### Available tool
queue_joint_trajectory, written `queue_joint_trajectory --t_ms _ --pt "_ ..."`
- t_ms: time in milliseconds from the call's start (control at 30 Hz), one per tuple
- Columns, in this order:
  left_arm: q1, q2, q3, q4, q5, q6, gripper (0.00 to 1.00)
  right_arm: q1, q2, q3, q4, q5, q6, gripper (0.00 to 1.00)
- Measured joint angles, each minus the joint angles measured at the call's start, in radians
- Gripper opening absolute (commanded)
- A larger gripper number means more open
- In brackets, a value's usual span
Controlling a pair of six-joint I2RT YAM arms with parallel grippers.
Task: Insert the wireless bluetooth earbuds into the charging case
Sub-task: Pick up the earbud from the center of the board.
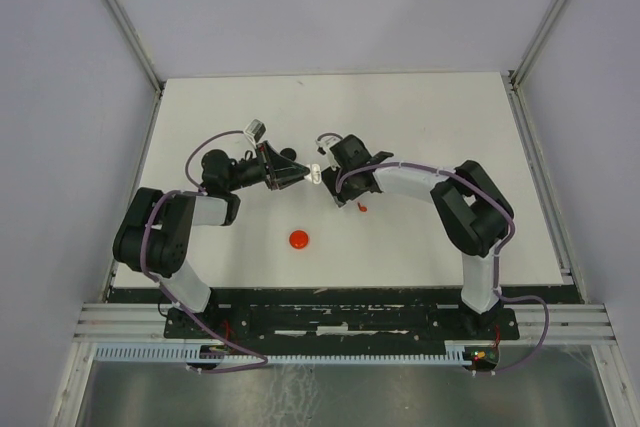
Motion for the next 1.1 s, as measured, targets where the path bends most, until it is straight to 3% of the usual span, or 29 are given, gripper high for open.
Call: queue_joint_trajectory --t_ms 1100 --pt "0.035 -0.012 -0.014 0.001 0.008 0.0 0.03 0.031 0.065 0.091 0.004 0.039 -0.009 0.69"
